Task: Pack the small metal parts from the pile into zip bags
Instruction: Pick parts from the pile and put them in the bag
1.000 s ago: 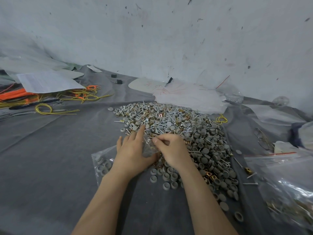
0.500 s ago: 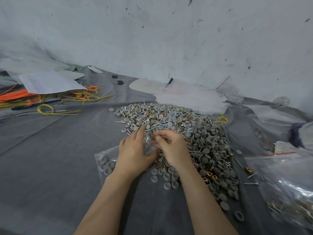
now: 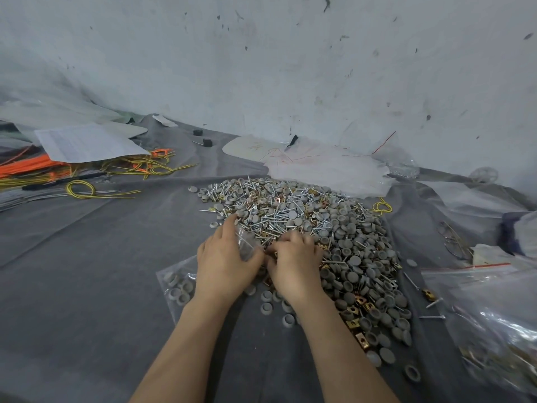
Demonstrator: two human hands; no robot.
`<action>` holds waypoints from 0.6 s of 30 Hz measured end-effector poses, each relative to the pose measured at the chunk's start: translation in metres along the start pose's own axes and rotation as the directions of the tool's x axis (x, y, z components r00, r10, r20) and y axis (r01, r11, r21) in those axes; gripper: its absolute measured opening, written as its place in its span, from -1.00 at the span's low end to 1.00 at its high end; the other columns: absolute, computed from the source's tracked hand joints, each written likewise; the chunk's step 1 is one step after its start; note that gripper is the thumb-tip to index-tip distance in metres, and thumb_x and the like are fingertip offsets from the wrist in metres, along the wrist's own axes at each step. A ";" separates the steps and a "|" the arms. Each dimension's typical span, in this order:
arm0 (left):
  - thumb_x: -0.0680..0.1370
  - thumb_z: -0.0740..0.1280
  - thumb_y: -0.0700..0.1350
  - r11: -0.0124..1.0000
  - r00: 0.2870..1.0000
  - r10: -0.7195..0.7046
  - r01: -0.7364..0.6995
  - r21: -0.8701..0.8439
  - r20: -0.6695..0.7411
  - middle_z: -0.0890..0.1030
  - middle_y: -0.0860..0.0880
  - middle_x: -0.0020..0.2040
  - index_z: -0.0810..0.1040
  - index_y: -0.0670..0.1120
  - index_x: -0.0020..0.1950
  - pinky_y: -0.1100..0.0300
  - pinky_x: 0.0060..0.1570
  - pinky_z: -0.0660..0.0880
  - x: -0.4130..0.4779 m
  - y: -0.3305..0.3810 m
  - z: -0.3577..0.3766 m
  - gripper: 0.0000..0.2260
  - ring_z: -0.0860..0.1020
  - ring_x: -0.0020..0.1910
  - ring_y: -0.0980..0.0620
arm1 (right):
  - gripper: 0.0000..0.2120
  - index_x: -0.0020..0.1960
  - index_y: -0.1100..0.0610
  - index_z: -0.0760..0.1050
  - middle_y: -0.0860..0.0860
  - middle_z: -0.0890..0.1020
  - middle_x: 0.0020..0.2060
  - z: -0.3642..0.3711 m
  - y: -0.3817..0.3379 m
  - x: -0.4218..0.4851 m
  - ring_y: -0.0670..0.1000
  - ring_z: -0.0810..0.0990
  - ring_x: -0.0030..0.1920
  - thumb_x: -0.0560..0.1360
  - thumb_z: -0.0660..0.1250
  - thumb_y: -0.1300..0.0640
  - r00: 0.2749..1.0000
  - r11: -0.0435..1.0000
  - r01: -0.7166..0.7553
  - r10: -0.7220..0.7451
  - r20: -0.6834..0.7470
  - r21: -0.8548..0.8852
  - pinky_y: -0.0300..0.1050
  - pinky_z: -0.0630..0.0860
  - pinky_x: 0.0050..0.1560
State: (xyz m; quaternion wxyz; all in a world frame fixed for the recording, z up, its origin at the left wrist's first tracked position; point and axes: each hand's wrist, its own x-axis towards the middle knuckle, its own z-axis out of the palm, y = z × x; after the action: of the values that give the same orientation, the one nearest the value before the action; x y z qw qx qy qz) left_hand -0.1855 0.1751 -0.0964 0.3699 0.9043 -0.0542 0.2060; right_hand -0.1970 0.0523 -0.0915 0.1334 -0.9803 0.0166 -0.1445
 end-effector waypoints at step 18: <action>0.46 0.39 0.04 0.999 0.999 -0.041 0.041 -0.015 0.005 0.48 -0.14 0.32 0.22 -0.10 0.49 -0.03 0.27 0.32 0.000 0.001 0.001 -0.33 0.43 0.30 -0.18 | -0.78 0.12 0.04 0.48 -0.01 0.54 0.10 -0.002 -0.020 0.004 0.11 0.38 0.21 0.54 0.18 0.23 0.998 0.997 0.039 -0.035 0.058 -0.072 0.09 0.20 0.24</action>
State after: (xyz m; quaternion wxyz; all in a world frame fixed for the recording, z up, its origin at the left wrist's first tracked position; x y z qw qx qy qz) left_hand -0.1855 0.1740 -0.0960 0.3810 0.9028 -0.0381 0.1960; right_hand -0.1939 0.0706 -0.0830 0.0952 -0.9884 0.0000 -0.1183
